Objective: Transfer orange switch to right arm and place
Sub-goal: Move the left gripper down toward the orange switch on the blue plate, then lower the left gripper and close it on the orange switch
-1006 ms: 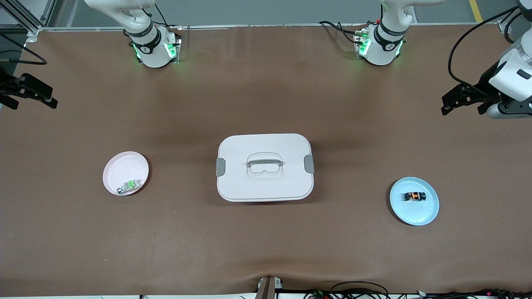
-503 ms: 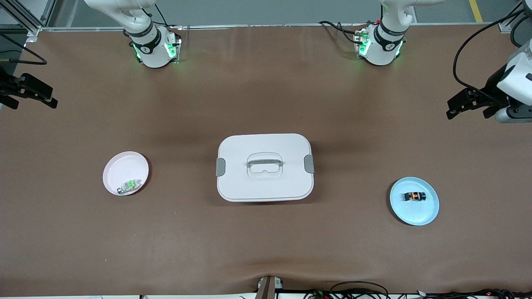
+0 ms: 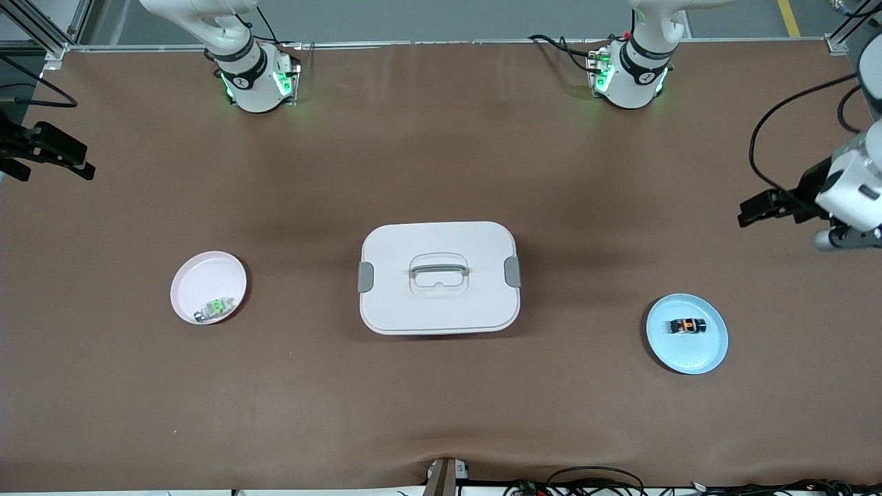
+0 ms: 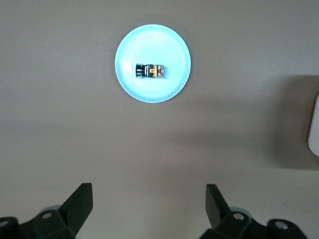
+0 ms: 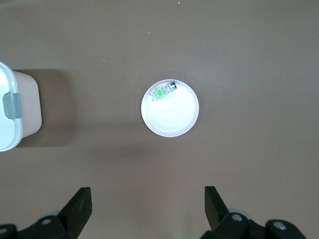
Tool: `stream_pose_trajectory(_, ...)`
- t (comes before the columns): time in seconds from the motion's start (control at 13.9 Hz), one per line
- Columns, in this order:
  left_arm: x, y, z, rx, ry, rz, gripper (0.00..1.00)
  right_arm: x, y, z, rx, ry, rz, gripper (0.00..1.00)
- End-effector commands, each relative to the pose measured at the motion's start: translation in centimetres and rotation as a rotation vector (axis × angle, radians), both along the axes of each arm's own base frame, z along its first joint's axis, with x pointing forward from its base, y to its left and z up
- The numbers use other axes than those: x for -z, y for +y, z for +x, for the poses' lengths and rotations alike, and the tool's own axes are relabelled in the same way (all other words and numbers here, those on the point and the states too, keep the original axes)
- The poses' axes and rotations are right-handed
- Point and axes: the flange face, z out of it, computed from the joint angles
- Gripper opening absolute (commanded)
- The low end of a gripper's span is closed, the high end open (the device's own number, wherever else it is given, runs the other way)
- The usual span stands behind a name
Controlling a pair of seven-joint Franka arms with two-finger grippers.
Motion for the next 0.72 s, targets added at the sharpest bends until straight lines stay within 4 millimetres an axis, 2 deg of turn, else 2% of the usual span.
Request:
stream_pose_trajectory(0.0, 3.5, 0.5, 2.5, 0.011, 0.005, -0.004, 1.00, -0.4, -0.1, -0.6, 0.012, -0.006, 0.008, 1.00)
stream_pose_trajectory(0.36, 13.3, 1.0, 6.6, 0.039, -0.010, 0.046, 1.00, -0.3, -0.1, -0.6, 0.012, -0.003, 0.008, 1.00)
stream_pose_trajectory(0.65, 20.2, 1.5, 8.1, 0.082, -0.002, 0.047, 1.00, -0.3, -0.1, -0.6, 0.012, -0.005, 0.008, 1.00)
